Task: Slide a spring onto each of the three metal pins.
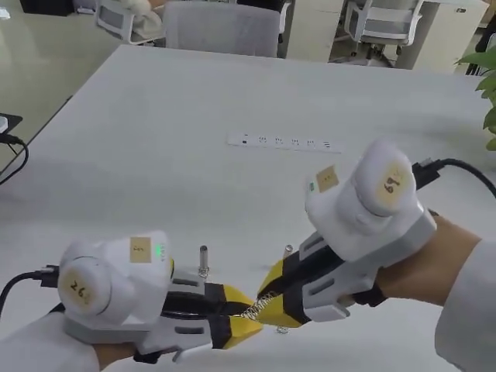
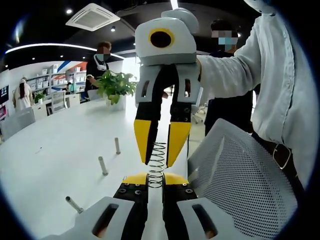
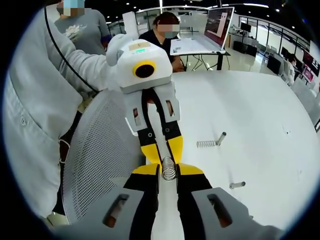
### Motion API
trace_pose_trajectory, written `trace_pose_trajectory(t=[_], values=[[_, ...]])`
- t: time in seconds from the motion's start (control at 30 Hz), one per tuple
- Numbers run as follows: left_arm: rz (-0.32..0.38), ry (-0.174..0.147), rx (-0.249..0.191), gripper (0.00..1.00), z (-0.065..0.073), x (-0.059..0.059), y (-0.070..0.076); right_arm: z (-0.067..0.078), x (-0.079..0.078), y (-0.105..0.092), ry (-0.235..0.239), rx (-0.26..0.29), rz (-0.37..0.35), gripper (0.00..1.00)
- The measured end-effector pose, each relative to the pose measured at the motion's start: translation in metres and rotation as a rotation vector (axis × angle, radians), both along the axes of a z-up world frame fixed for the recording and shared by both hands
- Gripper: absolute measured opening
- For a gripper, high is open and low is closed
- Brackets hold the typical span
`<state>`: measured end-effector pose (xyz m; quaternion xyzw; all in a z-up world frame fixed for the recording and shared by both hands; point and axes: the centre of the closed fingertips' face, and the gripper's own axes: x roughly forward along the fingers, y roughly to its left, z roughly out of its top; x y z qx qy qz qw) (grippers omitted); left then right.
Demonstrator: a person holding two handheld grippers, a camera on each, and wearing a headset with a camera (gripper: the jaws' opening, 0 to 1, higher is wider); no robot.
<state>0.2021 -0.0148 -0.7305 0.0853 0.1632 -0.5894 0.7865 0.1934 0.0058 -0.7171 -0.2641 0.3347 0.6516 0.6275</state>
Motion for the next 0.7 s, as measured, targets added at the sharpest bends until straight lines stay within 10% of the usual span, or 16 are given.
trace_pose_trajectory(t=[0.7], values=[[0.118,-0.008,0.006,0.18,0.003,0.02,0.02,0.0,0.022,-0.021,-0.017,-0.035,-0.066,0.08]])
